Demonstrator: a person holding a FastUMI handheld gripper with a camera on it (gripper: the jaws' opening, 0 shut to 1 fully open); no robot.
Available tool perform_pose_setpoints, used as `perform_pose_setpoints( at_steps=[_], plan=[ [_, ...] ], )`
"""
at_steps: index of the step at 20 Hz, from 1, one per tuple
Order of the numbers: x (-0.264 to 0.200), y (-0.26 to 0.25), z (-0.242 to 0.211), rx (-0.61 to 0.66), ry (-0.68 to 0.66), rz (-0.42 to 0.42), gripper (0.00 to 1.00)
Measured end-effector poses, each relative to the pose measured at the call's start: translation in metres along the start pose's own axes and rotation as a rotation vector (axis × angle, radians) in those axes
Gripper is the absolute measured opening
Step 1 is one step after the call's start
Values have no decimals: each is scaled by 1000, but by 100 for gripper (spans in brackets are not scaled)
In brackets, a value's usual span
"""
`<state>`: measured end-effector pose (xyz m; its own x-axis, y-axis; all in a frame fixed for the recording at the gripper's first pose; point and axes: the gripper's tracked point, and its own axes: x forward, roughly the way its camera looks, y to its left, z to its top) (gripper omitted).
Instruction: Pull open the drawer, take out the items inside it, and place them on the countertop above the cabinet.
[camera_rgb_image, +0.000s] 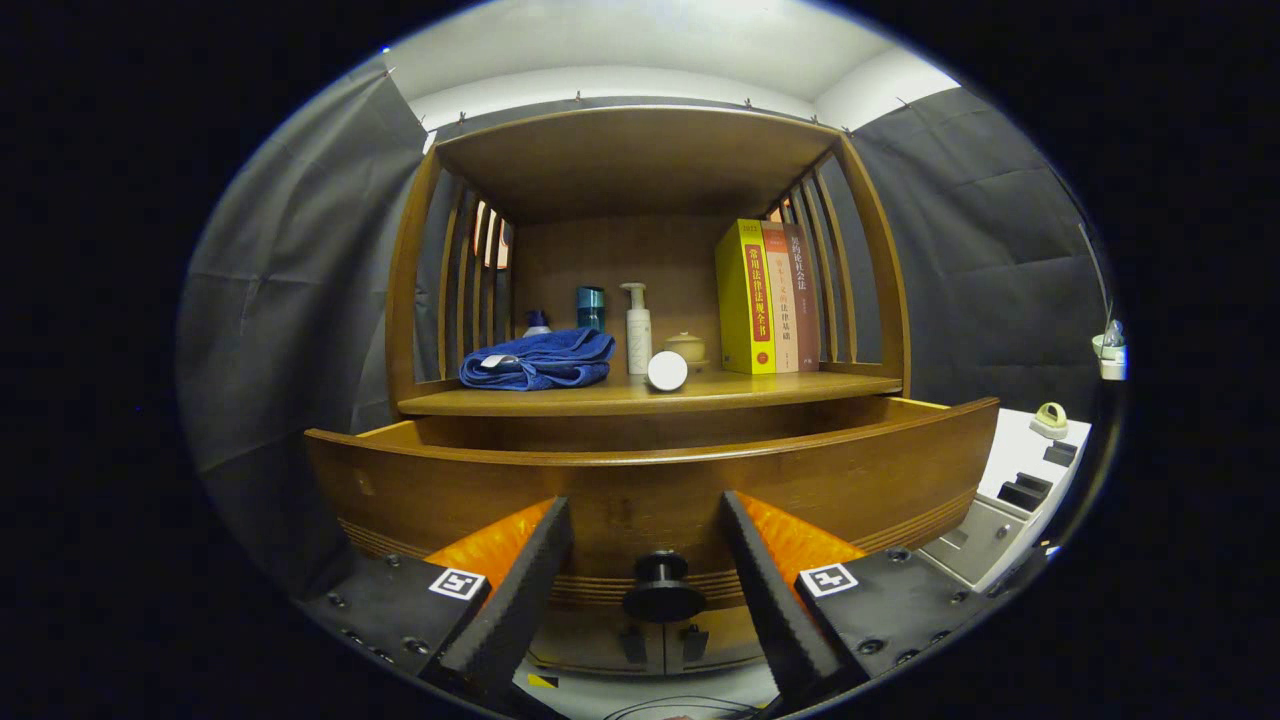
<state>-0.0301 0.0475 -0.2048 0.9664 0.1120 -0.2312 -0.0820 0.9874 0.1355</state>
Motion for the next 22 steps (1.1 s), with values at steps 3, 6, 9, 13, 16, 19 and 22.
perform_pose_setpoints(
  at_steps=[3,6,9,13,16,19,22],
  plan=[
    [9,1,-5,3,22,1,98],
    [21,2,-9,5,48,2,98],
    [36,2,-13,9,69,2,98],
    [55,4,-18,13,95,4,98],
    [67,2,-21,9,101,2,98],
    [77,4,-24,11,113,5,99],
    [86,3,-25,9,122,8,99]
  ],
)
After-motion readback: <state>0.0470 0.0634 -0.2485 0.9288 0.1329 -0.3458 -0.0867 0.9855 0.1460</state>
